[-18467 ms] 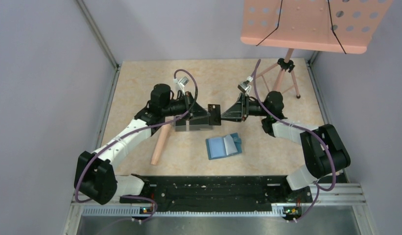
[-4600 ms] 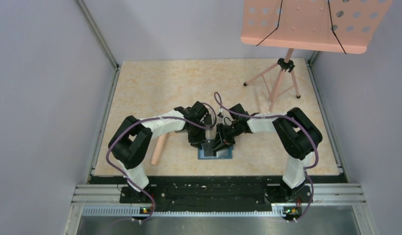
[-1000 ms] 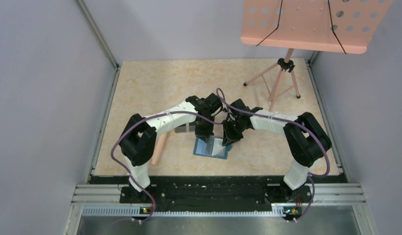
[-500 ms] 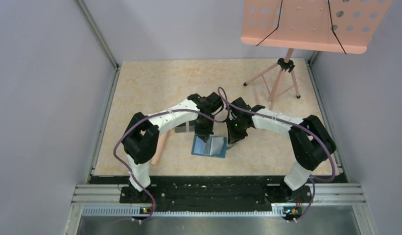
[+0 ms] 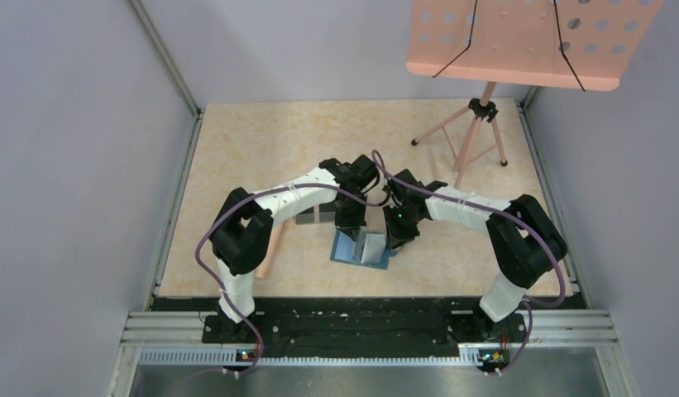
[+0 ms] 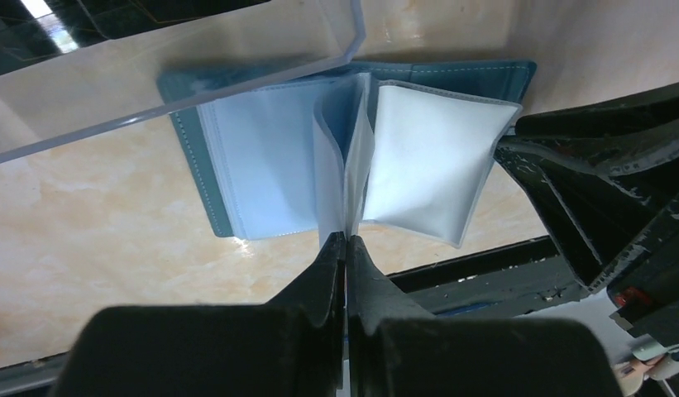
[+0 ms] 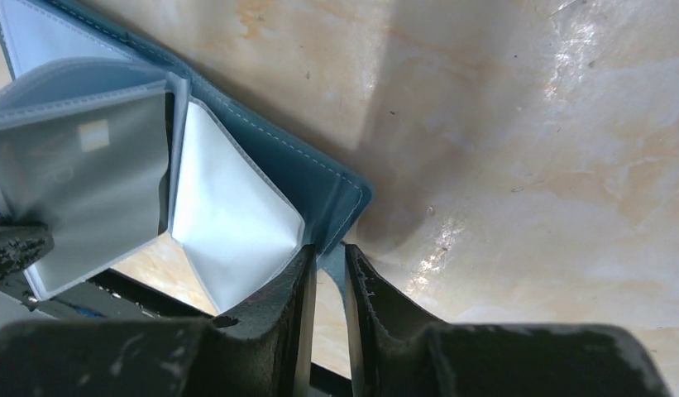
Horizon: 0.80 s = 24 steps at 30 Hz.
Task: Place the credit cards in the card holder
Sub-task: Turn over the card slot in the card holder.
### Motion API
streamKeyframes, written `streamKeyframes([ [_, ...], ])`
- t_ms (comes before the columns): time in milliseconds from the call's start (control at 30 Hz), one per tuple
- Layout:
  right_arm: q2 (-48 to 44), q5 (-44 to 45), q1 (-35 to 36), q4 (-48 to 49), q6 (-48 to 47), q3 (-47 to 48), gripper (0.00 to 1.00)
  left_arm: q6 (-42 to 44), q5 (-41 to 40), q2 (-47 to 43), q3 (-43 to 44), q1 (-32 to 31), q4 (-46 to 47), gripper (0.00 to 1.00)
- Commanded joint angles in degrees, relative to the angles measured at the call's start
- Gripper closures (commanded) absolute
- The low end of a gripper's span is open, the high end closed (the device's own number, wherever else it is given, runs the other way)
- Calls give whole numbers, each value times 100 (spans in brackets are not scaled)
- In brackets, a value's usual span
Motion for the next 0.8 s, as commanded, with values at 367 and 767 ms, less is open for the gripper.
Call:
streamKeyframes([
  [367, -67, 437, 72, -621, 324, -47, 89, 5, -1030, -38, 246, 19, -569, 100],
  [767, 276, 152, 31, -426, 237, -106, 94, -245, 469, -29, 3, 3, 529, 76],
])
